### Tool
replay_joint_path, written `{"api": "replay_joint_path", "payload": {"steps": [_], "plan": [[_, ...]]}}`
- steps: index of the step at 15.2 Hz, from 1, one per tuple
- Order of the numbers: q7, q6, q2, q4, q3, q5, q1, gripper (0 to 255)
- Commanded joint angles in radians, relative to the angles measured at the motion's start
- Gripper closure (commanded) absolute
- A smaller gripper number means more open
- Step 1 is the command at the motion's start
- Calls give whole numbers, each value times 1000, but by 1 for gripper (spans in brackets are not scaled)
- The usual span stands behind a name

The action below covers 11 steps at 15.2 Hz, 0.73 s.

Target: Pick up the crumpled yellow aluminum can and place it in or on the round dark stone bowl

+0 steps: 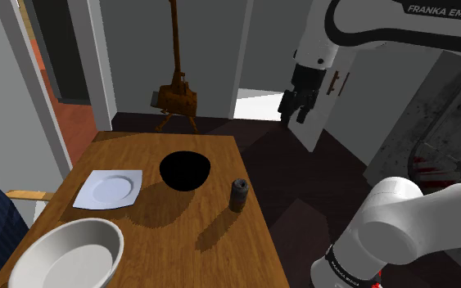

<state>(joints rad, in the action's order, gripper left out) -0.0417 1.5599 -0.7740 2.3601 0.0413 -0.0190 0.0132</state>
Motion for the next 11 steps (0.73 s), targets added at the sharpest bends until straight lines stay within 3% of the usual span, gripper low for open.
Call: {"api": "replay_joint_path", "payload": {"steps": [1, 11], "plan": [[0, 0, 0, 0, 0, 0, 0, 0], [-35, 383, 67, 288, -38, -47, -23, 0]]}}
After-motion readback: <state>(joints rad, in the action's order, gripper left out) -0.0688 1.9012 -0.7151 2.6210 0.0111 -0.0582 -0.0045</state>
